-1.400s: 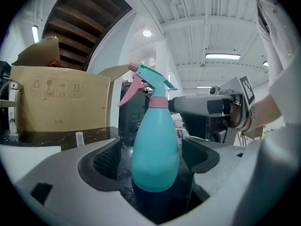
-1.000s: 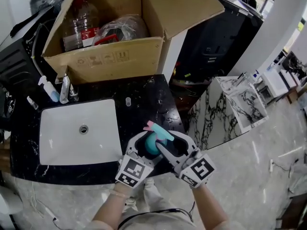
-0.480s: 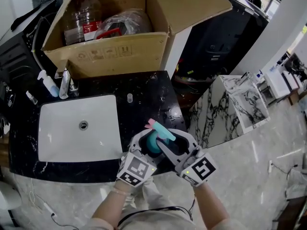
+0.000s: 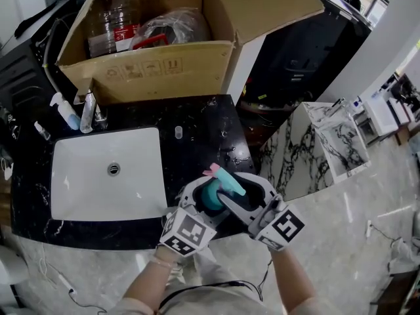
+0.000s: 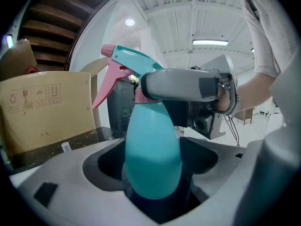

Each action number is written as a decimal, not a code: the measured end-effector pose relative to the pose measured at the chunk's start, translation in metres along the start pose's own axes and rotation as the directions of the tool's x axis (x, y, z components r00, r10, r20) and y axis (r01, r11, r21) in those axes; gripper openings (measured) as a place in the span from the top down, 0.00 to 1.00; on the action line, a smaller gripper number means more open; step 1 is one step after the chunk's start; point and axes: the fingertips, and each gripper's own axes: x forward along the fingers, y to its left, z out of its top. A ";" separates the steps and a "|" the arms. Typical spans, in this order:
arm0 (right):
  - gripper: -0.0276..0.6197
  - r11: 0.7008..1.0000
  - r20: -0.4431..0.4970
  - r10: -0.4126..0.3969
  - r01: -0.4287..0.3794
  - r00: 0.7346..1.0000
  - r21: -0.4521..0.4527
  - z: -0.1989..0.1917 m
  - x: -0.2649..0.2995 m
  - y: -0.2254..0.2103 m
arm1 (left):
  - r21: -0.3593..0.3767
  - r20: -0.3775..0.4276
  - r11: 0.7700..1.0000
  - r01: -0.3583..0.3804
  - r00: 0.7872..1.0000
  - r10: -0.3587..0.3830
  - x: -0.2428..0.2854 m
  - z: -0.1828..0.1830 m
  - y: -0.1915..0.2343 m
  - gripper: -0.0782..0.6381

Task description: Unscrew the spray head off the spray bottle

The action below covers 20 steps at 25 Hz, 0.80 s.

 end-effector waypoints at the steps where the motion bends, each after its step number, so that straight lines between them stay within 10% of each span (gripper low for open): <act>1: 0.66 1.000 0.006 0.009 -0.009 1.000 0.001 0.003 0.001 0.000 | 0.006 -0.004 1.000 0.002 1.000 -0.002 0.000 0.000 -0.001 0.38; 7: 0.72 0.994 0.004 0.105 -0.105 0.994 -0.019 0.011 0.007 0.004 | 0.003 -0.009 1.000 0.016 1.000 -0.016 0.001 0.000 -0.002 0.38; 15: 0.74 0.988 0.039 -0.152 0.152 0.988 -0.009 0.011 0.005 -0.001 | -0.010 -0.023 1.000 -0.026 0.999 0.026 0.001 -0.001 -0.001 0.39; 20: 0.73 0.995 0.007 -0.100 0.100 0.995 0.006 0.016 0.003 0.001 | 0.013 -0.032 1.000 -0.015 0.999 0.015 0.001 -0.001 -0.003 0.39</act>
